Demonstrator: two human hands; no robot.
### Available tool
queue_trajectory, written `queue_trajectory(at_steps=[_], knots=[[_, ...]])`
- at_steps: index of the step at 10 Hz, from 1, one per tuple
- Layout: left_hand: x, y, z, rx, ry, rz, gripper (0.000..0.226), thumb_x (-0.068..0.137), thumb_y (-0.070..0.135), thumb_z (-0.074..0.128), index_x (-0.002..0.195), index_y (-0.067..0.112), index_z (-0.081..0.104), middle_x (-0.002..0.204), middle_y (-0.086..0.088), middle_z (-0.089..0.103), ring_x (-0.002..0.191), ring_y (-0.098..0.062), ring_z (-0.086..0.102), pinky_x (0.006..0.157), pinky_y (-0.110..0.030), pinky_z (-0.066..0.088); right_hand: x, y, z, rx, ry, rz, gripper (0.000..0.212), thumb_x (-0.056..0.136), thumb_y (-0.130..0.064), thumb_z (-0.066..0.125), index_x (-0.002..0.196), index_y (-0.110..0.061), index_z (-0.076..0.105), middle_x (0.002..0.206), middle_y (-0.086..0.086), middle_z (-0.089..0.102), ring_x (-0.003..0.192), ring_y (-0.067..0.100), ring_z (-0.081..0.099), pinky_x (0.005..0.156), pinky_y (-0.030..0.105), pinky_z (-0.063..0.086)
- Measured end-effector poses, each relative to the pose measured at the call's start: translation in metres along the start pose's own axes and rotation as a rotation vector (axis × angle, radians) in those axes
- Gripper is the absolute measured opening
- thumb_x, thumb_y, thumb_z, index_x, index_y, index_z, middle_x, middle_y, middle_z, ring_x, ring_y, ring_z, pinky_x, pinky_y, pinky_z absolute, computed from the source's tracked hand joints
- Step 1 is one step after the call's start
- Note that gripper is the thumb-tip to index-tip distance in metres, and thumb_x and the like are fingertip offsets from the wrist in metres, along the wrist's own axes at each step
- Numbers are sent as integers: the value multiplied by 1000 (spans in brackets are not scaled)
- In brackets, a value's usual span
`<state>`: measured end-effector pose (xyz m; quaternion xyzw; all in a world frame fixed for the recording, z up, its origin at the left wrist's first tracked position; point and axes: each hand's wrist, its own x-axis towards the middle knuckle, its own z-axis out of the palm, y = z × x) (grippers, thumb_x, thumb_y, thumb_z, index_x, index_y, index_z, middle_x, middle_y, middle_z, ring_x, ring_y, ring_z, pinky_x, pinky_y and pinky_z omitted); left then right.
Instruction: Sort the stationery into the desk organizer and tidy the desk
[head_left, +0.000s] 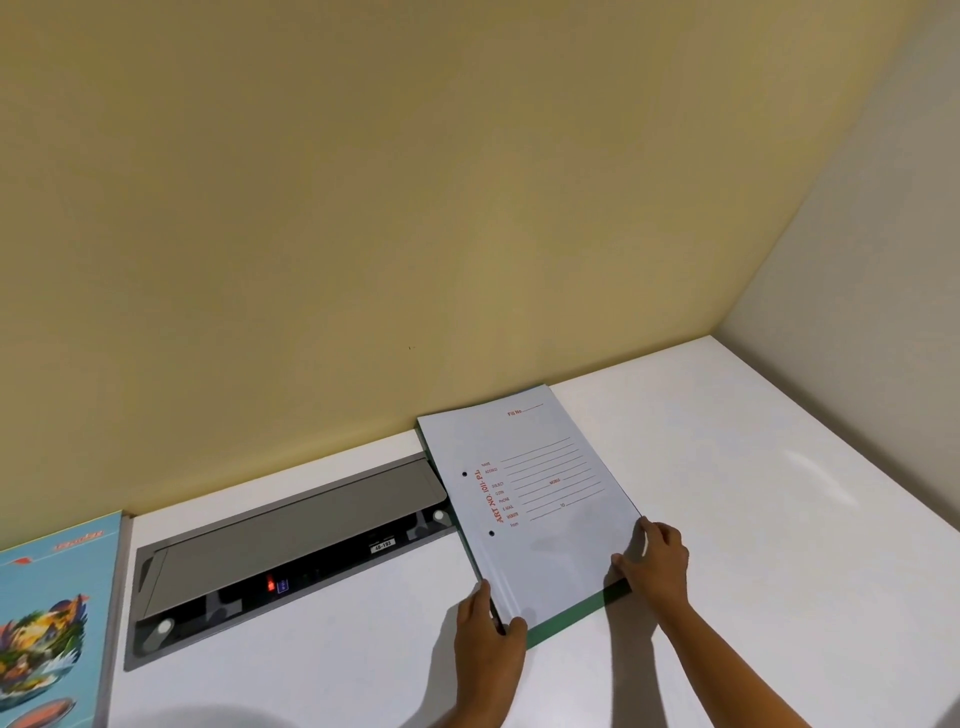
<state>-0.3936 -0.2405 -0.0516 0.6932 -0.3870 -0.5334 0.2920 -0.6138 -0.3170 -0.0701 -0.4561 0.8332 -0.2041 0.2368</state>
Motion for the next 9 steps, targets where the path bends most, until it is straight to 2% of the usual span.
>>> queue_trajectory(at_steps=[1,2,3,4,5,6,7,8,9], knots=[[1,-2,-2,17,-12,17,63,87,12,57,145,16,32,144,-3,35,113,-18,55,94,-25,48,-8,4,5,67,26,-20,75,75,-12,77,139,-3,38,142,18,36,130,36,34,106,44,35],[2,-2,-6,28,-23,24,60,89,9,56,144,18,33,140,-3,38,112,-17,53,89,-24,50,-26,10,16,132,120,31,87,77,-16,77,145,0,26,149,21,23,136,39,23,112,49,27],[4,-4,-11,46,-31,40,56,91,12,54,142,22,36,135,-1,43,108,-12,49,83,-16,45,-43,12,23,203,190,53,84,78,-14,75,143,1,25,148,21,24,135,39,24,112,51,27],[4,-9,-18,66,-43,63,49,92,12,51,139,24,42,126,0,49,99,-8,56,76,-9,40,-66,7,25,273,213,46,78,80,-8,71,143,-2,26,144,16,29,133,33,30,108,45,33],[0,-11,-24,58,-70,76,44,93,8,47,134,23,48,120,4,53,86,4,52,65,-4,40,-89,7,26,217,204,-42,69,81,-3,67,139,1,29,139,16,32,128,30,34,100,38,37],[-9,-17,-28,46,-86,62,42,94,7,47,135,18,47,127,2,55,96,-6,54,76,-12,38,-107,14,28,121,182,-126,61,79,3,65,132,6,35,132,19,35,120,32,39,92,30,36],[-22,-29,-34,65,-66,65,39,93,7,47,130,17,51,125,1,59,102,-9,53,81,-12,35,-126,20,31,14,138,-170,54,77,7,65,126,7,43,126,21,39,112,35,45,89,31,39],[-37,-50,-46,97,-31,59,28,94,12,48,119,20,59,117,4,63,101,-10,56,84,-18,40,-147,24,42,-58,122,-261,45,74,8,66,116,6,49,120,20,45,105,37,50,84,34,46],[-48,-72,-60,35,15,37,20,91,12,52,105,21,63,110,-1,67,98,-17,63,91,-32,50,-171,14,49,-56,42,-266,41,82,1,61,121,2,47,125,15,41,113,30,44,89,30,43]])
